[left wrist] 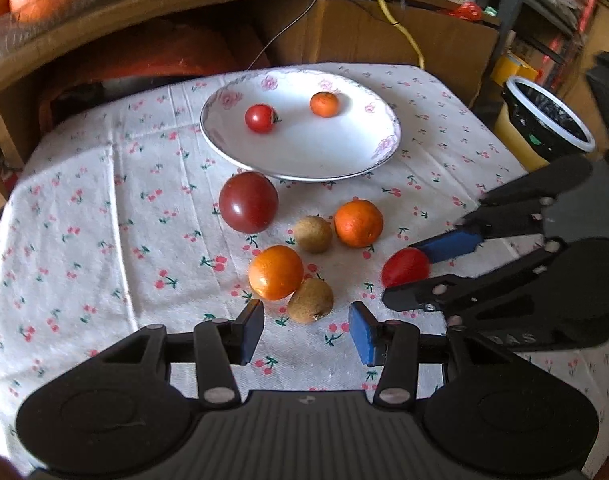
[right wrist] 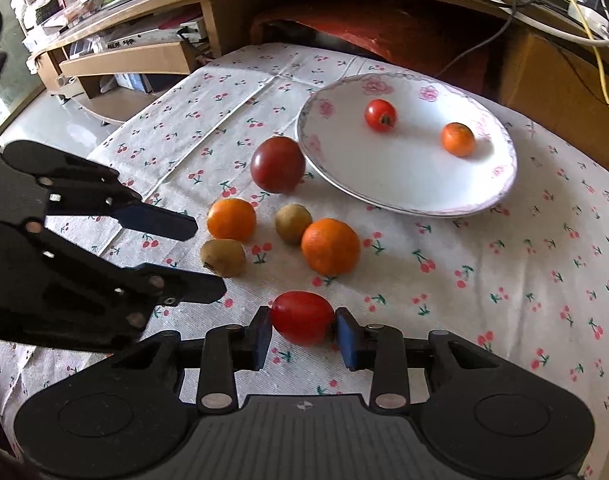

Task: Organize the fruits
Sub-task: 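Grasp the red tomato with the right tool while the left tool grasps the brown kiwi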

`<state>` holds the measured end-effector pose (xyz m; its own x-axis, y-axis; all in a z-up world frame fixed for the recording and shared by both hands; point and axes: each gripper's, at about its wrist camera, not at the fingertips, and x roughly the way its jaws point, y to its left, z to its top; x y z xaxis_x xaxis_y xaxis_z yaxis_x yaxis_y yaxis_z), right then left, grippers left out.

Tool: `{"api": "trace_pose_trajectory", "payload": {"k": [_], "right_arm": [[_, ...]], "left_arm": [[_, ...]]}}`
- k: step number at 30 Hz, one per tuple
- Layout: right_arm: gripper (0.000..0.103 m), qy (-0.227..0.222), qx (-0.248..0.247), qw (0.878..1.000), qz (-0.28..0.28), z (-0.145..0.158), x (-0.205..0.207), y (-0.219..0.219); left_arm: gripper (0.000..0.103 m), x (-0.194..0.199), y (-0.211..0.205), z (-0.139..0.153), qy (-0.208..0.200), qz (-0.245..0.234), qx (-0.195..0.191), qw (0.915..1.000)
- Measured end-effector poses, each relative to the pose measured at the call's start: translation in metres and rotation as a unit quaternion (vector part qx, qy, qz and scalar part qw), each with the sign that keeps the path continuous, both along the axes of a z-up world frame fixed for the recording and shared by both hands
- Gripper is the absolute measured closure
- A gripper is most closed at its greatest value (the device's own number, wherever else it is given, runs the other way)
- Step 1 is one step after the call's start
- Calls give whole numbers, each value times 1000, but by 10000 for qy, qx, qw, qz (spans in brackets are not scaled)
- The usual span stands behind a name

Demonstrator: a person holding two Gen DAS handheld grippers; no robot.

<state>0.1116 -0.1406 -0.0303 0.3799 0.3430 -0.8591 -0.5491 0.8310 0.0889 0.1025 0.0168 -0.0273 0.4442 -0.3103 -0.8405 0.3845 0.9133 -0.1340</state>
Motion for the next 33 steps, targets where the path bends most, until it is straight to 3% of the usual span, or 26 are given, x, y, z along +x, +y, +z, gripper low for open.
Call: {"api": "trace_pose_trajectory", "payload": {"k": [9,14,24,33], "right_arm": [[73,-86,34,9998,-150,5,0,-16],[73,-122,-50,9998,-134,4,-1,-18],[73,-77,-184,9998,82,0,-6,-13],[72,-62,-176,9998,84,-2,-4,-13]], "left_arm": [[51,1,-20,-8,-110,26,241,9996],[69,-3,-26,-9,-210,-64,450,9987],[69,-12,-34,-7,-216,-439,566,9972],[66,-11,-33,-7,-190,-455,496,9976]]}}
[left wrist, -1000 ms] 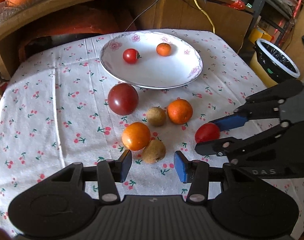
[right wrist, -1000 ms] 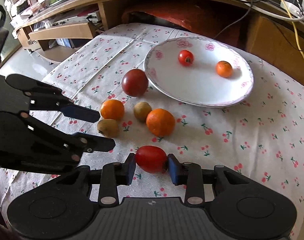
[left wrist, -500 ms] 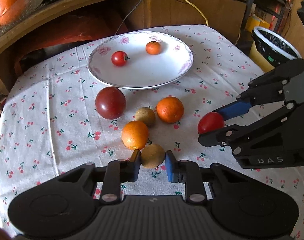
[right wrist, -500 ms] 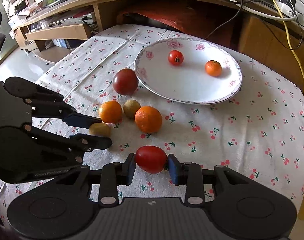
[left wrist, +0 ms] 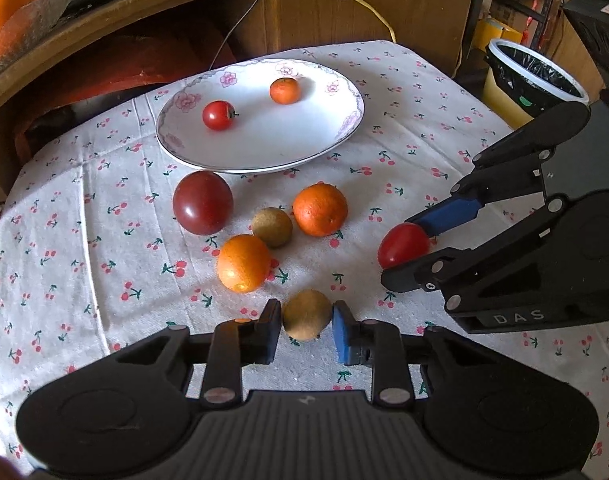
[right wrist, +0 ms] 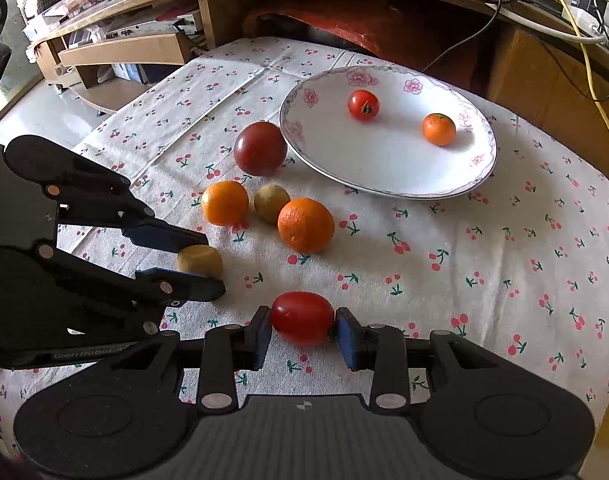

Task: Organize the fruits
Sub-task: 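Grasp the red tomato with the right tool while the left tool grasps the brown kiwi, then carry the red tomato and the kiwi with both tools over the white bowl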

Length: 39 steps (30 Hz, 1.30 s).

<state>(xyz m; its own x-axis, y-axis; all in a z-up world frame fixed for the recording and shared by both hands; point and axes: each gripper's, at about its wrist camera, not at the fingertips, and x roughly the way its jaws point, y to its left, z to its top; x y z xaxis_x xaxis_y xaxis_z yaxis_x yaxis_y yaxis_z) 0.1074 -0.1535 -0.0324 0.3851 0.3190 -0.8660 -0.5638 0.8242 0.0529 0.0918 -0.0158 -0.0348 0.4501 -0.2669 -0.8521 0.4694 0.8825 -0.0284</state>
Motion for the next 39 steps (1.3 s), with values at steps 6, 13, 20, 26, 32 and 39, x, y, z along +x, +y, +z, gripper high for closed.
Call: {"api": "trace_pose_trajectory", "payload": {"k": [6,13,20,26,32,39], "right_arm": [[72,3,-6,10000,-1,0,-1,0],[72,12,-19,10000,-2,0,-2,-1],[73,9,-68,10000,24,1,-4,-1],[74,3,-128,9999,28,3,-6,0],[74,0,-160,9998,71,4,-9,2],[74,-27,-141,9999,90,6,-10,4]], "left_arm": [[60,-1,2,0,4,7,24,10000],[58,-4,1,0,10,3,37,10000],[59,-9,-3,2,7,-66,108,9999],[66,-11,-5,2,19,-126,125,9998],[69,-11,-5,3,29,-129,160,9998],[69,-11,-6,3,22,-136,191,9997]]}}
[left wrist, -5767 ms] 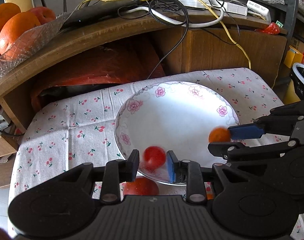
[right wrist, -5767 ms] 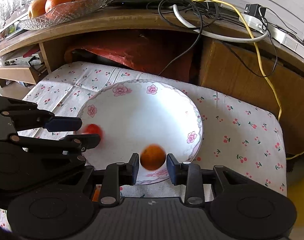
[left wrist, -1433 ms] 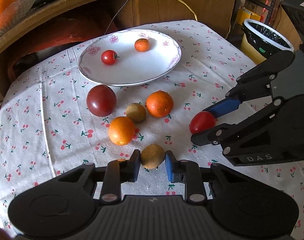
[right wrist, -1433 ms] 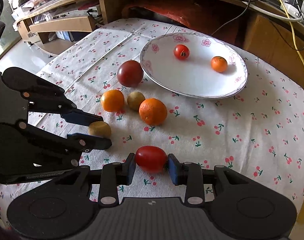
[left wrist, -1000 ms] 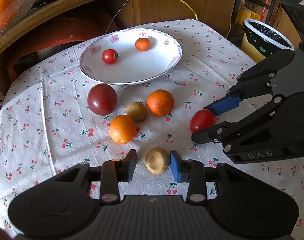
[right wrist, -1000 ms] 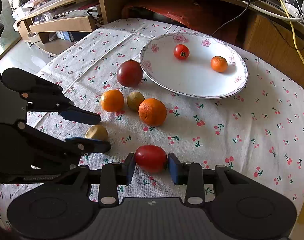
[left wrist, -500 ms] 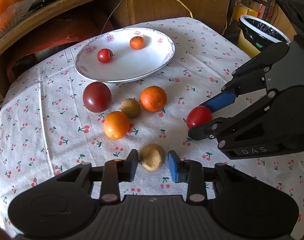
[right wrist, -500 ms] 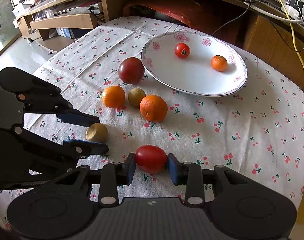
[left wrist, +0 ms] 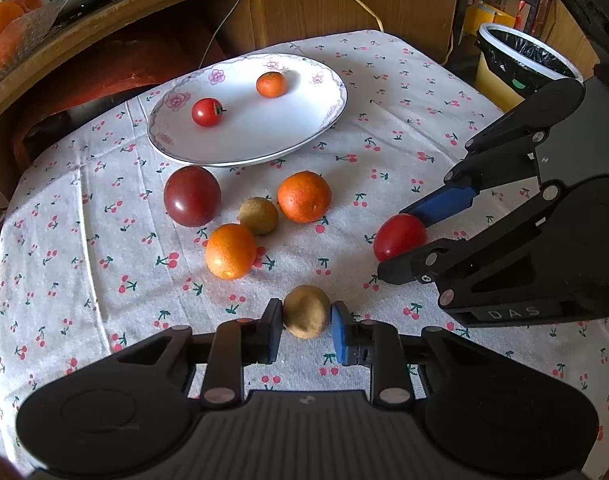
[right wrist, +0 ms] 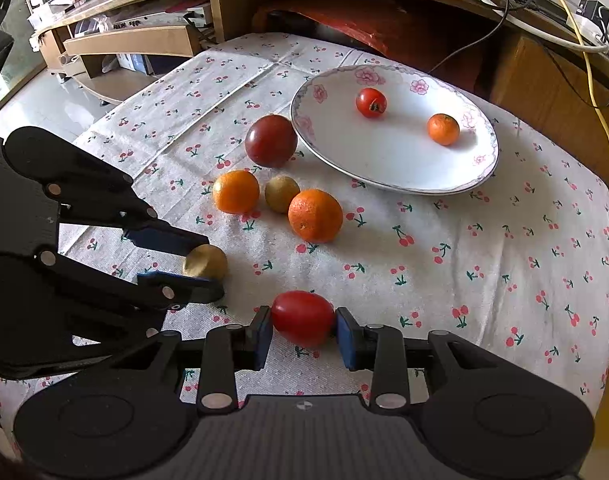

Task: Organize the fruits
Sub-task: 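Carry the red tomato and the kiwi with both tools over the white bowl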

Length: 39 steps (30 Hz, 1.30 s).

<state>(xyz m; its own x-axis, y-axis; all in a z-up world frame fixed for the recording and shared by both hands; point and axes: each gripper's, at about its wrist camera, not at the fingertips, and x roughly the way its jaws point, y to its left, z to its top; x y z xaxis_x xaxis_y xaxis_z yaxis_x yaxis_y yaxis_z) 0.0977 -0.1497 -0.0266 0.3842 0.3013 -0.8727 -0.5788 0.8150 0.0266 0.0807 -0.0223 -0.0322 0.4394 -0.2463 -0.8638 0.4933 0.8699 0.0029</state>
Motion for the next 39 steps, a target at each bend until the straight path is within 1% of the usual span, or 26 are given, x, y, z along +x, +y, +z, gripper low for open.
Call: {"api": "trace_pose_trajectory", "payload": {"k": [13,23,39], "right_arm": [[74,-95,61,9999,-39,5,0,1],[74,-326,137,9992,-210,18,8,-2],[73,-697,99,9966,-434,32,18,-5]], "left_arm": [[69,4,-1,6,-128,42,-4,9999],[69,13,-3,18,-387,121,3,9992],[69,27,-10,31,-695,132,100,9974]]}}
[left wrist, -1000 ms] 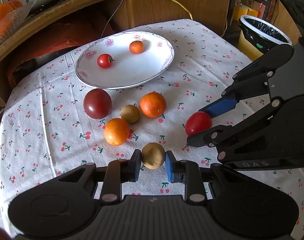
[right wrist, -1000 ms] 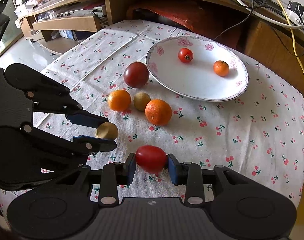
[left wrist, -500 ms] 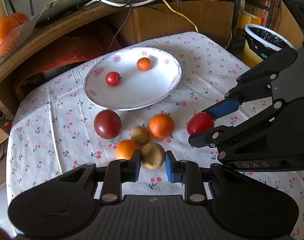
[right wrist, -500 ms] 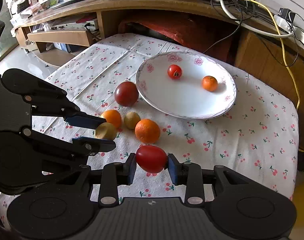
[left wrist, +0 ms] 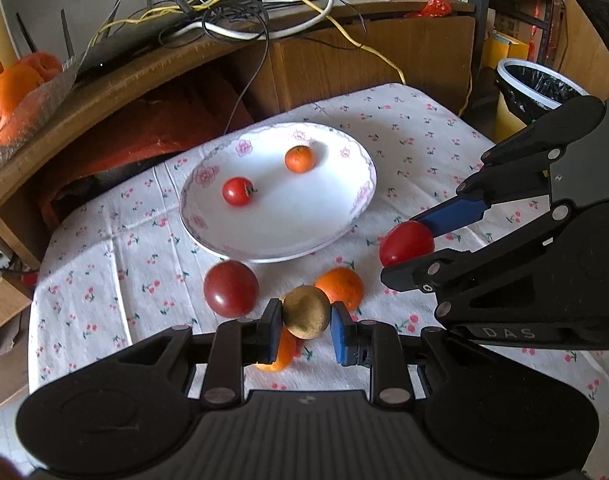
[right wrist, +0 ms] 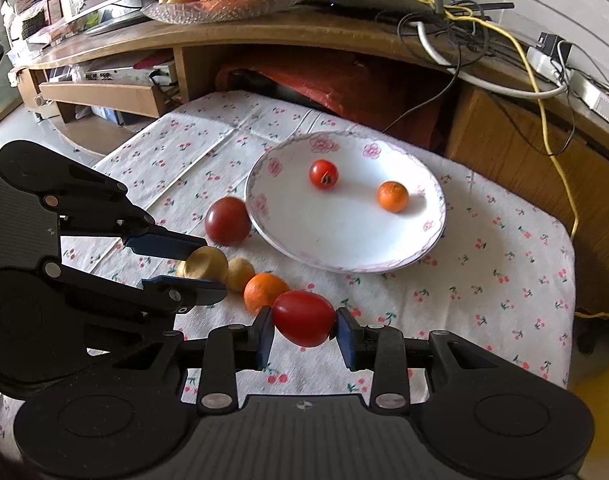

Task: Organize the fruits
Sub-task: 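Carry the red tomato and the kiwi with both tools over the white bowl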

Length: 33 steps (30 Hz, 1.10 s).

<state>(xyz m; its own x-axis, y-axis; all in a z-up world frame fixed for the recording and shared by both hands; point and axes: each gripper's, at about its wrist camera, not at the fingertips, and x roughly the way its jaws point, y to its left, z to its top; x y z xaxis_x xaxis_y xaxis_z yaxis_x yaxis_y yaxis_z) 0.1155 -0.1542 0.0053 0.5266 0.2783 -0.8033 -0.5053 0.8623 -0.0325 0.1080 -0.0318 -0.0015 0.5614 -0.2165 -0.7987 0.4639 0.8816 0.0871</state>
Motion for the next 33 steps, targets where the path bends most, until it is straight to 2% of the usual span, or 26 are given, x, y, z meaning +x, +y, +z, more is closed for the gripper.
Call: {"api": "trace_pose_trajectory", "payload": {"k": [21,33], "right_arm": [[73,-299,48,9987,-405,8,32,-7],[73,-247,169,9978,-583,1,64,-11]], "left_arm": [[69,34,-9,10,-389,60,180,9991],[70,66,-9,2,-354,272,77,9990]]}}
